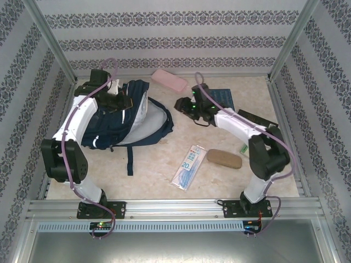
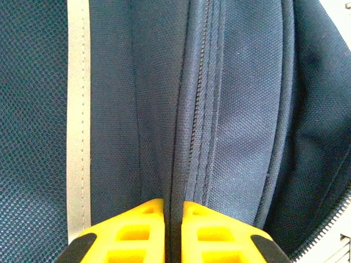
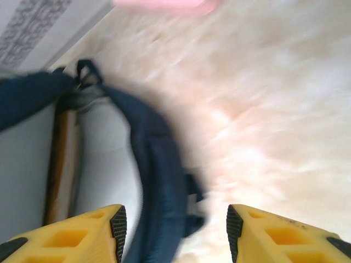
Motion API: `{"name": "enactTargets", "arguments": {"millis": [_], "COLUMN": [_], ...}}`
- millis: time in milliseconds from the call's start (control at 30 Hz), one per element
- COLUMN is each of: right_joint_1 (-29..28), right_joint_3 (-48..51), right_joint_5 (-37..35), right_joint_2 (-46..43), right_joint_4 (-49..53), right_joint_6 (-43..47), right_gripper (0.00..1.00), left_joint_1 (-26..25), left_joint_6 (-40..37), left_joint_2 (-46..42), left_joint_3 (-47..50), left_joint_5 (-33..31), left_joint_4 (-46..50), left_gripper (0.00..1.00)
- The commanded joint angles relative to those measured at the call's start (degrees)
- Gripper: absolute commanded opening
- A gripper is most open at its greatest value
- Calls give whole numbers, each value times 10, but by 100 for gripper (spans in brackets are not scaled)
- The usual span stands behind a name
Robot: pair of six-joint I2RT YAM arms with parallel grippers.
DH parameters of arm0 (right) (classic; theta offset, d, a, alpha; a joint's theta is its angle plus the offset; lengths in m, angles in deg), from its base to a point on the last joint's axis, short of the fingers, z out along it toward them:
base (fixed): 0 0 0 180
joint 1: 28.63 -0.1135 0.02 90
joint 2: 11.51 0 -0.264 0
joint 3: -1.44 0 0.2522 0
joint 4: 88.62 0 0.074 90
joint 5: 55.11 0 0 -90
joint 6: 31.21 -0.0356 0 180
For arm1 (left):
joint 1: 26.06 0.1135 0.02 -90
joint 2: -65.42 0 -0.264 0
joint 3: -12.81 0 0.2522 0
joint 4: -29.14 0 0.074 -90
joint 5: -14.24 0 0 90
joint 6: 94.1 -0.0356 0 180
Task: Pack the student bag
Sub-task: Close the student bag at the top-left of the table, then move the book to the center of the table.
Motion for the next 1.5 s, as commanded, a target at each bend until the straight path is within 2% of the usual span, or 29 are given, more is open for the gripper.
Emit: {"name": "enactTargets", "arguments": {"millis": [0,100,200,333,533,633,767,900,1067,1233,1467], "right_joint_1": [53,99,126,146,166,168,167,145,112,59,-22], "right_joint_3": [34,30,-15,-101,-279,-341,-411,-441,-406,-335,-238], "right_joint_5": [-50,-43,-43,-65,-80,-95,-74,-62,-27,-21,21], "right_joint_2": [-24,-2,49,136,283,331,388,409,385,337,296], "right_joint_4": [62,65,73,107,220,267,332,377,384,365,298], "right_joint_6": [55,79,95,99,107,102,100,116,112,98,31], "right_gripper": [54,50,39,16,0,0,0,0,0,0,0], "left_joint_1": [-10,-17,-26,-36,-53,-61,-64,-64,-65,-70,-86], "left_joint_6": [1,21,44,78,122,122,122,120,128,134,143], "left_joint_2": [0,-2,-9,-25,-69,-82,-98,-105,-104,-105,-96], "left_joint_3": [4,2,4,13,56,72,94,105,119,134,150], "left_joint_5": [0,7,21,32,34,20,14,6,11,18,31], "left_joint_4": [-31,-35,-43,-55,-78,-67,-66,-64,-77,-97,-122], "left_gripper": [33,50,52,53,54,54,54,54,54,54,54]}}
